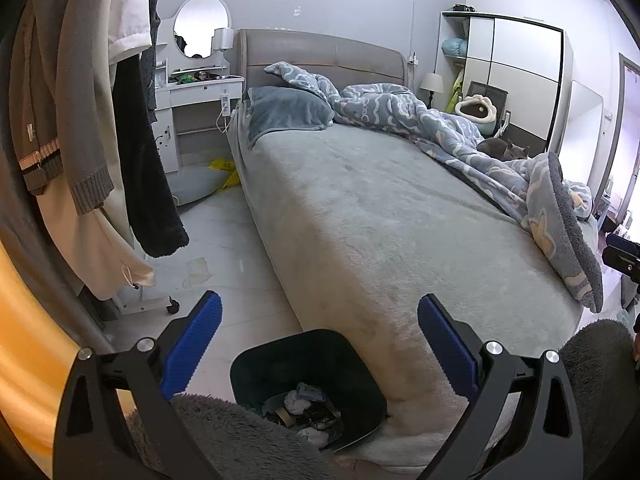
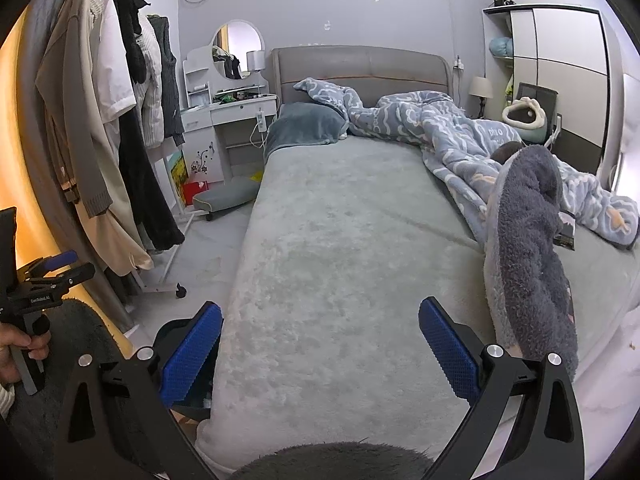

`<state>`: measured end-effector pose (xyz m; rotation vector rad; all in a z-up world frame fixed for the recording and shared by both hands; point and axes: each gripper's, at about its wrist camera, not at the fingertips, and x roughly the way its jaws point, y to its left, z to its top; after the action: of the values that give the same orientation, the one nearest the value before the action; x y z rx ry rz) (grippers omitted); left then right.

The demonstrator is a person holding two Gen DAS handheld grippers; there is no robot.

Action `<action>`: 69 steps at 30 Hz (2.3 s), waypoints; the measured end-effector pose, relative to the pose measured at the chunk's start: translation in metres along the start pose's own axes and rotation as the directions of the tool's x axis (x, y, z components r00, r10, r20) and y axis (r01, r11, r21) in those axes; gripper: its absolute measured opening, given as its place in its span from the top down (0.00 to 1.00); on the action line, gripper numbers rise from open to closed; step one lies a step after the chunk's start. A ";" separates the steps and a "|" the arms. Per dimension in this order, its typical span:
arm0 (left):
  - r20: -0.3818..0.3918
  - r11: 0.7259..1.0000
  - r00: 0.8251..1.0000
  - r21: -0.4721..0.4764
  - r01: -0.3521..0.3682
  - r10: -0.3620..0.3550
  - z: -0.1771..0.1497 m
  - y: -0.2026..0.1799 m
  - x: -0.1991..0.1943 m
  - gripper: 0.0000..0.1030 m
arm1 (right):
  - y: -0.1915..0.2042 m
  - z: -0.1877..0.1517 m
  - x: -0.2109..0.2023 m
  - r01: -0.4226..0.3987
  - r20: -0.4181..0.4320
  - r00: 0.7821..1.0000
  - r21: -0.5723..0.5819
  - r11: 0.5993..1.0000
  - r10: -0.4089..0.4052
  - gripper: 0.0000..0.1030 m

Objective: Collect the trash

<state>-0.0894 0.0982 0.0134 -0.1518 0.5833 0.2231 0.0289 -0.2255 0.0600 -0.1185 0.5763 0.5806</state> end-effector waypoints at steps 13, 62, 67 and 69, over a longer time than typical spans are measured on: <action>0.000 1.000 1.000 0.001 0.000 0.000 0.000 0.000 0.000 0.03 | -0.004 0.000 0.001 -0.016 0.004 1.000 0.019 1.000 0.016 0.03; -0.001 1.000 1.000 0.004 -0.002 0.002 0.000 0.000 0.000 0.03 | -0.006 0.000 0.001 -0.024 0.004 1.000 0.020 1.000 0.024 0.03; -0.001 1.000 1.000 0.005 -0.002 0.002 0.000 0.000 0.000 0.03 | -0.006 0.000 0.000 -0.024 0.004 1.000 0.019 1.000 0.024 0.03; -0.001 1.000 1.000 0.005 -0.002 0.002 0.000 0.000 0.000 0.03 | -0.006 0.000 0.001 -0.024 0.004 1.000 0.020 1.000 0.024 0.03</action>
<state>-0.0892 0.0982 0.0137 -0.1467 0.5853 0.2231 0.0325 -0.2299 0.0595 -0.0919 0.5802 0.5979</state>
